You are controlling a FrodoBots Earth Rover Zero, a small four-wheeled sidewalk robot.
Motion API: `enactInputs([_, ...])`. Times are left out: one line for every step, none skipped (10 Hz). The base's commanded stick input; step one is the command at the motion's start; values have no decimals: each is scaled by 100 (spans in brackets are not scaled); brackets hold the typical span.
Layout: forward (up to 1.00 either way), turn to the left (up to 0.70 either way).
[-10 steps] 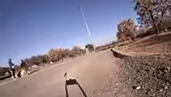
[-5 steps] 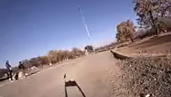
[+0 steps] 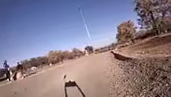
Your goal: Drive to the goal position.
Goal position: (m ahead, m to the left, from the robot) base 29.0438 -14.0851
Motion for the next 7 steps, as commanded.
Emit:
enactInputs([50, 0])
enactInputs([50, 0])
enactInputs([50, 0])
enactInputs([50, 0])
enactInputs([50, 0])
enactInputs([50, 0])
enactInputs([50, 0])
